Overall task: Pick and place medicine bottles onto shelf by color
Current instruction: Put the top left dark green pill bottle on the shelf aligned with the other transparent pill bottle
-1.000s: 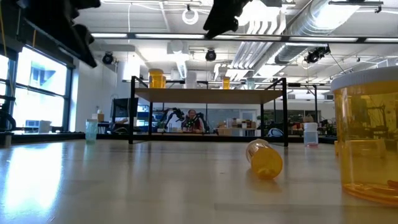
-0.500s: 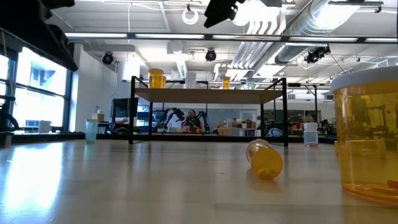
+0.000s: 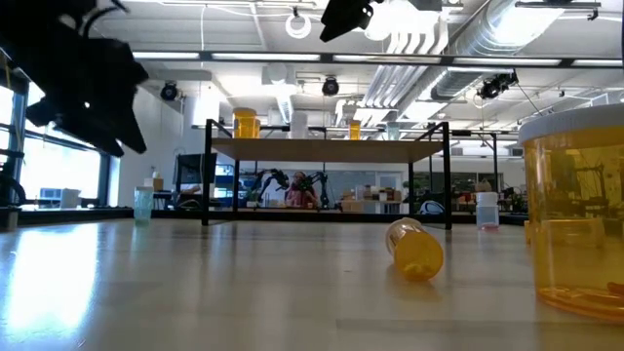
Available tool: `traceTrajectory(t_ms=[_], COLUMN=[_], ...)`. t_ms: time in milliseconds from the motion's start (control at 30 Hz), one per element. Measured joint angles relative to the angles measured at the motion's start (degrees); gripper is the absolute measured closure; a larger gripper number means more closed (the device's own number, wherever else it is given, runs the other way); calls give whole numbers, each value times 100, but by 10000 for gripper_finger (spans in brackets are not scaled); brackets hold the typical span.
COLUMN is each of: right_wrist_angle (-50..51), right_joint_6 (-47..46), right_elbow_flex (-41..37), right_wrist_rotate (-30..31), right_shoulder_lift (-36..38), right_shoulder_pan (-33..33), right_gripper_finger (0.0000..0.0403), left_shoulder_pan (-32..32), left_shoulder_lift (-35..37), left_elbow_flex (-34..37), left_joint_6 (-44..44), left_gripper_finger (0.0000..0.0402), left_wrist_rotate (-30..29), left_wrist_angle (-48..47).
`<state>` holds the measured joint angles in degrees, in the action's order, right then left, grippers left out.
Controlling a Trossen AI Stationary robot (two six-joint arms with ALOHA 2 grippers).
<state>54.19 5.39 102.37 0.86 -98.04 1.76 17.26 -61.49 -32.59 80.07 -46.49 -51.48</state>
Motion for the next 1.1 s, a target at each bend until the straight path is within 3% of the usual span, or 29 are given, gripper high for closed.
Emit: traceTrajectory(t_ms=[333, 1100], right_wrist_angle=[4, 7], right_joint_6=[0, -2], right_elbow_flex=[0, 0], right_wrist_rotate=[-2, -36], right_shoulder_lift=[-4, -4], right_shoulder_pan=[0, 0], right_gripper_finger=[192, 192], left_shoulder_pan=[-1257, -2851], left_shoulder_lift=[-369, -1887], left_elbow_flex=[191, 191], left_joint_6=[152, -171], left_gripper_finger=[151, 151], left_wrist_rotate=[211, 291], left_wrist_angle=[268, 1116])
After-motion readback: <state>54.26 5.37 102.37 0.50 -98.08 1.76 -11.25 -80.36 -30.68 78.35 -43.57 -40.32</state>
